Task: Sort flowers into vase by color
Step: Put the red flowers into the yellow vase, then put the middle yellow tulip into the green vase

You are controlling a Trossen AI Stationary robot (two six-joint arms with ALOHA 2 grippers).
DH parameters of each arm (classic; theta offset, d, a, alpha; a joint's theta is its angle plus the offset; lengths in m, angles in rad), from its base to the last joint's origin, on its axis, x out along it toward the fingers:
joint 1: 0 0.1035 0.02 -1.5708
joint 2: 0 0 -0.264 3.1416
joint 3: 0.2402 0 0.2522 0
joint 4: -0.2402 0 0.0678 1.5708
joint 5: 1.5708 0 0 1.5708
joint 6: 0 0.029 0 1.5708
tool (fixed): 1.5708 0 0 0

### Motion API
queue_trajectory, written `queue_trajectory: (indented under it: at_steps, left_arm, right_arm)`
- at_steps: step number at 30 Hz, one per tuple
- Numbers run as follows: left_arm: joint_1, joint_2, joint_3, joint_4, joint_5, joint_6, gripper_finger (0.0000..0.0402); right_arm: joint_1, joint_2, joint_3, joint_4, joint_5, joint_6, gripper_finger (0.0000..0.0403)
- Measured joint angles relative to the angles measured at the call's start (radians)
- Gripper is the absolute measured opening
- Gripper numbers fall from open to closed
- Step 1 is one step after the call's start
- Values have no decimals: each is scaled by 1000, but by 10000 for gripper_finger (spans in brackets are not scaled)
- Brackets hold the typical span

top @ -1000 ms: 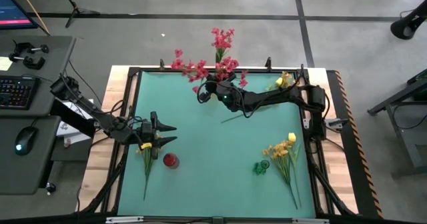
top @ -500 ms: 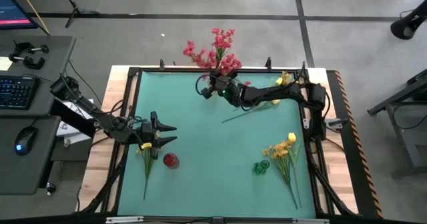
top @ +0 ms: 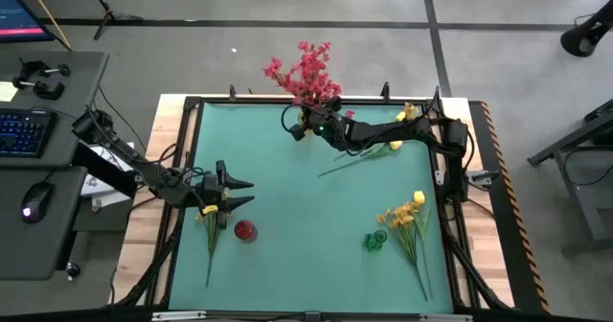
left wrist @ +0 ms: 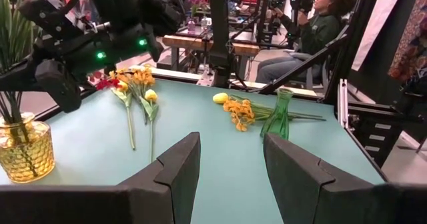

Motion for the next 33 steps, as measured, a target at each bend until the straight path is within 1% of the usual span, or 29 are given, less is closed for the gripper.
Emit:
queue_trajectory:
  at_steps: [3, 7, 11, 14, 16, 20, 26, 33]
  left_arm:
    - [0, 0, 0, 0, 0, 0, 152]
    - [0, 0, 0, 0, 0, -2, 152]
    - [0, 0, 0, 0, 0, -7, 152]
    - [0, 0, 0, 0, 0, -7, 152]
    - [0, 0, 0, 0, 0, -7, 152]
    - [0, 0, 0, 0, 0, -7, 152]
    - [0, 0, 0, 0, 0, -10, 152]
    - [0, 0, 1, 1, -1, -34, 152]
  right_arm:
    - [2, 0, 0, 0, 0, 0, 61]
    - [13, 0, 0, 0, 4, -1, 134]
    - [35, 0, 0, -1, 27, -49, 204]
    - [51, -6, 0, -7, 31, -83, 243]
    - [60, -19, 0, -8, 34, -102, 261]
    - [71, -60, 0, -38, 37, -110, 280]
    - [81, -129, 0, -128, 35, -112, 282]
    - [118, -218, 0, -303, -37, -105, 281]
